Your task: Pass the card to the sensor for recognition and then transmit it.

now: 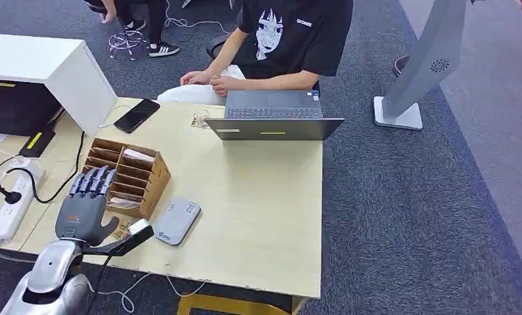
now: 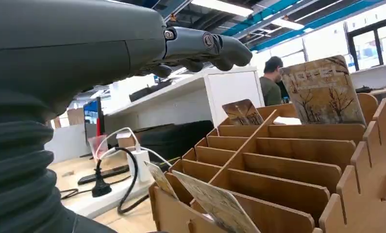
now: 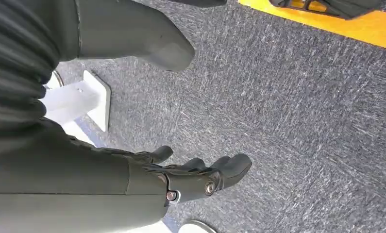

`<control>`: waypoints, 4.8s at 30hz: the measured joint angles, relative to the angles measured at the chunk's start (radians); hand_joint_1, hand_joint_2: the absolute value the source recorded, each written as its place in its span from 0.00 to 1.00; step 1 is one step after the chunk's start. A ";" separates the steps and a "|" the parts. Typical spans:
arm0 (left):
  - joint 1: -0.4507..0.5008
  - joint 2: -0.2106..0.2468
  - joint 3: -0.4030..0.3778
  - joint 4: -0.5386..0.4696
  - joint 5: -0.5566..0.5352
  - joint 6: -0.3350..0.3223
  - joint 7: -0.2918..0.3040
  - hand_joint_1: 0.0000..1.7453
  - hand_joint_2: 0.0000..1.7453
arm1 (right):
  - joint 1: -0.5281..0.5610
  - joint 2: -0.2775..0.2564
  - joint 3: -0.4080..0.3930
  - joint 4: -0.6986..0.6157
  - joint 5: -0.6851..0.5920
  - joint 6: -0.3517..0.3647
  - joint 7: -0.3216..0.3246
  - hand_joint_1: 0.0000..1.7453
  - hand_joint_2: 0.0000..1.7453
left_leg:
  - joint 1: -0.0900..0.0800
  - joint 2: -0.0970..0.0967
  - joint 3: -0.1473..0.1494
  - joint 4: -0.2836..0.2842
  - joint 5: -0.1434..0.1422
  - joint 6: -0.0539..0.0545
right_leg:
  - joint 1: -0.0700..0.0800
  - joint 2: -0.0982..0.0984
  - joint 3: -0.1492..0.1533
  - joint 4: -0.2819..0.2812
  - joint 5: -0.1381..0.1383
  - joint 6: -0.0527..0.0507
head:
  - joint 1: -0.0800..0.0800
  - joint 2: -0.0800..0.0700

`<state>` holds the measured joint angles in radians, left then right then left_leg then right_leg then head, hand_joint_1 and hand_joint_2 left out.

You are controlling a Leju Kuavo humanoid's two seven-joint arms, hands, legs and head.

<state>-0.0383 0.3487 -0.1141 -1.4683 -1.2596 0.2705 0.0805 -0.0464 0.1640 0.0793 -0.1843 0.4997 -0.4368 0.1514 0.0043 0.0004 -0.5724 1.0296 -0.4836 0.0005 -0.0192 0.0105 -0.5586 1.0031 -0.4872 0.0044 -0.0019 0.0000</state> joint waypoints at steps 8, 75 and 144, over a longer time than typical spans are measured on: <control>-0.021 0.000 0.000 0.036 0.021 -0.046 -0.005 0.00 1.00 | -0.005 0.000 0.000 -0.002 0.016 0.005 0.006 0.00 1.00 | 0.000 0.000 0.000 0.000 0.000 0.000 | 0.000 0.000 0.000 0.000 0.000 0.000 | 0.000 0.000; -0.121 -0.047 -0.078 0.173 0.117 0.071 -0.144 0.00 1.00 | -0.015 0.034 -0.060 -0.013 -0.022 0.026 -0.028 0.00 1.00 | 0.000 0.000 0.000 0.000 0.000 0.000 | 0.000 0.000 0.000 0.000 0.000 0.000 | 0.000 0.000; -0.093 0.150 -0.126 0.069 0.140 -0.156 -0.043 0.00 1.00 | -0.009 0.027 -0.125 -0.013 -0.008 0.035 -0.035 0.00 1.00 | 0.000 0.000 0.000 0.000 0.000 0.000 | 0.000 0.001 0.000 0.000 0.000 0.000 | 0.000 0.000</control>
<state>-0.1317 0.4982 -0.2396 -1.3993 -1.1193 0.1148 0.0378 -0.0550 0.1907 -0.0454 -0.1976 0.4917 -0.4021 0.1163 0.0045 0.0008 -0.5725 1.0297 -0.4834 0.0004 -0.0191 0.0112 -0.5590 1.0032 -0.4872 0.0043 -0.0019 0.0000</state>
